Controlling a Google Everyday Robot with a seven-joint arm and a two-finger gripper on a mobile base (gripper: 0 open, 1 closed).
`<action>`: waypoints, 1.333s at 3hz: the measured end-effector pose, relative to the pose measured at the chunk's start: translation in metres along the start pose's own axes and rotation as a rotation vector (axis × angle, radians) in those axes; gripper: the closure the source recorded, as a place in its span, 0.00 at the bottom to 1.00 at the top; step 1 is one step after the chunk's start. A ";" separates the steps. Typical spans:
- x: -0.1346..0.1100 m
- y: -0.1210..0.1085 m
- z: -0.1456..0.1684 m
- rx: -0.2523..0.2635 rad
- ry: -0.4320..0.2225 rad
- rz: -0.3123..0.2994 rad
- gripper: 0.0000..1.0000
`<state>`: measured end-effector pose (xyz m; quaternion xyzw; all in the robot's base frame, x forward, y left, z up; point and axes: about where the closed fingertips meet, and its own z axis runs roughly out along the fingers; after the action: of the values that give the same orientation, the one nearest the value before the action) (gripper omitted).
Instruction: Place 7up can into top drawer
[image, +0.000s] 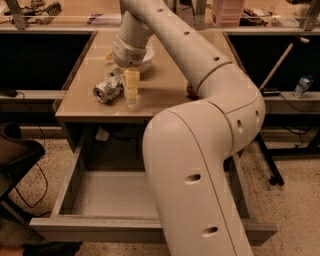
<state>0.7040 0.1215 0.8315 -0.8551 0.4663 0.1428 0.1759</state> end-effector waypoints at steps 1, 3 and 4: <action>-0.004 -0.015 0.014 0.005 0.012 -0.019 0.00; -0.004 -0.025 0.021 0.031 0.006 -0.019 0.19; -0.004 -0.025 0.021 0.031 0.006 -0.019 0.42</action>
Offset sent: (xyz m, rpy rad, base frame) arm 0.0163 0.0186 -0.0028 -0.0536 -0.0009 0.0544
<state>0.7212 0.1463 0.8189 -0.8571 0.4609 0.1311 0.1890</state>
